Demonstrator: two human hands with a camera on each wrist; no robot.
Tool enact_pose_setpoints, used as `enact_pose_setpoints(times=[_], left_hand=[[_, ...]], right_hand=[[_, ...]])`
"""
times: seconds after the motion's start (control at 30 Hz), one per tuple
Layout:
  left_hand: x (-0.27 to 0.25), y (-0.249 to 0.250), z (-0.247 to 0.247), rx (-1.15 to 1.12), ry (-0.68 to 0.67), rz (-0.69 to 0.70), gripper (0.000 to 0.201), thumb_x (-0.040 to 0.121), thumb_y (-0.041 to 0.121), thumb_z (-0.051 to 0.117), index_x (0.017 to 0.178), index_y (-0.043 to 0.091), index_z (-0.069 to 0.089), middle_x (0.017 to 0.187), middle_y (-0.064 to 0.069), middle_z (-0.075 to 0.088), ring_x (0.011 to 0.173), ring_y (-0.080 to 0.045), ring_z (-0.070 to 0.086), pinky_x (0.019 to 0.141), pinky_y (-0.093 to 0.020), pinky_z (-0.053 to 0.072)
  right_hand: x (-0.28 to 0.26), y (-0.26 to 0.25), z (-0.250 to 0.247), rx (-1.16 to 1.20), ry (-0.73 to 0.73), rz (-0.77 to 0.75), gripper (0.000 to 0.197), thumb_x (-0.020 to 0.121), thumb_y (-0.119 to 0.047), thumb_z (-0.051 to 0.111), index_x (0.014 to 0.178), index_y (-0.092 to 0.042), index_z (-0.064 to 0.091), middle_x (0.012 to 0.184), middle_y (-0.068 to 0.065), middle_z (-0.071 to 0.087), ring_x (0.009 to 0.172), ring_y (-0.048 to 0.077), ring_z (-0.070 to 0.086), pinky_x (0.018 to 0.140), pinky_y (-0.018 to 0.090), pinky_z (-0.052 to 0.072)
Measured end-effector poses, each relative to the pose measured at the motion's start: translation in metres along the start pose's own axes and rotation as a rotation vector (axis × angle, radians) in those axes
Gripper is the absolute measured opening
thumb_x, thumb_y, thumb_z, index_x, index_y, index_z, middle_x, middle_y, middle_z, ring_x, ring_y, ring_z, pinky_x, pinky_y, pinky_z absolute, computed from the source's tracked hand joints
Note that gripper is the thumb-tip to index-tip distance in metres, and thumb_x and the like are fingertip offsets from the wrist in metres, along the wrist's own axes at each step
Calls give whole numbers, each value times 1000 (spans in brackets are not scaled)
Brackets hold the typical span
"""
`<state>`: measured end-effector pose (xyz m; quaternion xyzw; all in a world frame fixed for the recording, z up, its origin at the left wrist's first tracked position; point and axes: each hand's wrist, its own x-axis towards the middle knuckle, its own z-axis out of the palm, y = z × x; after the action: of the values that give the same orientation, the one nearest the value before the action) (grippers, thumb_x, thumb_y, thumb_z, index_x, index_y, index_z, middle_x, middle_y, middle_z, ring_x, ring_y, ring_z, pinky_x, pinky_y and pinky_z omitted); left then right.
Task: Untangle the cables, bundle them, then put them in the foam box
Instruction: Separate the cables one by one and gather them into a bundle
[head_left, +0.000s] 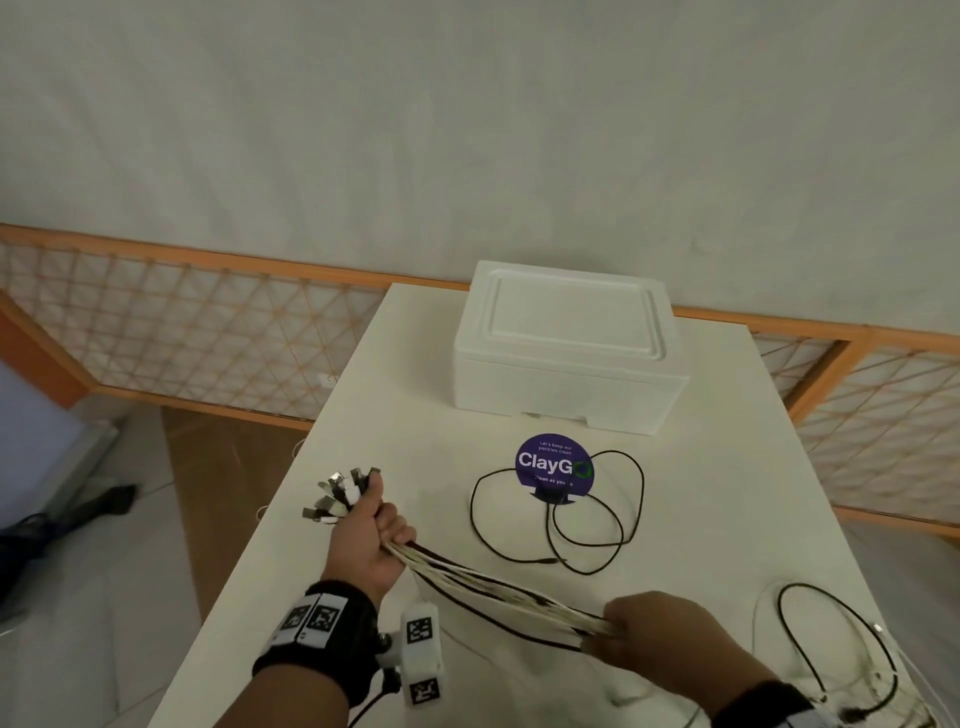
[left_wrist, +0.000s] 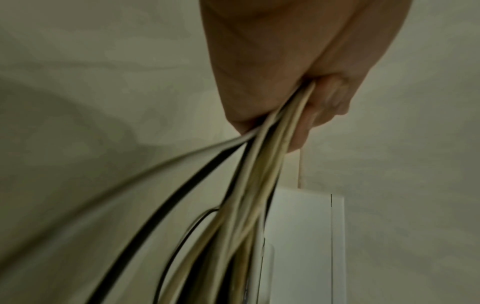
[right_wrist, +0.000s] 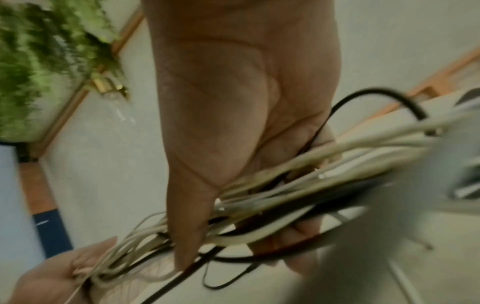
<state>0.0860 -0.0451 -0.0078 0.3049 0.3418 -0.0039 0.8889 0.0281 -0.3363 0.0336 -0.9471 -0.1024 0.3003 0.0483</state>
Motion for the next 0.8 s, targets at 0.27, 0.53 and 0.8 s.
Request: enact_pose_setpoints(times=[0.27, 0.53, 0.8], left_hand=[[2, -28, -28, 134, 159, -23, 29, 92, 37, 59, 70, 19, 53, 46, 4, 42, 38, -10, 37, 49, -27, 37], [0, -31, -13, 309, 23, -31, 42, 89, 38, 60, 58, 11, 48, 74, -9, 71, 61, -18, 54, 69, -35, 48], [3, -27, -11, 539, -104, 47, 38, 95, 32, 54, 71, 14, 77, 99, -4, 75, 91, -20, 59, 94, -41, 45]], right_hand=[[-1, 76, 4, 101, -116, 37, 89, 32, -100, 43, 90, -36, 62, 94, -18, 55, 101, 6, 56, 83, 21, 44], [91, -27, 0, -62, 209, -101, 36, 88, -45, 54, 120, -27, 55, 119, -6, 53, 112, 16, 50, 91, 29, 40], [105, -51, 18, -211, 190, -171, 20, 96, -15, 39, 112, -14, 51, 110, 4, 52, 100, 22, 52, 79, 30, 40]])
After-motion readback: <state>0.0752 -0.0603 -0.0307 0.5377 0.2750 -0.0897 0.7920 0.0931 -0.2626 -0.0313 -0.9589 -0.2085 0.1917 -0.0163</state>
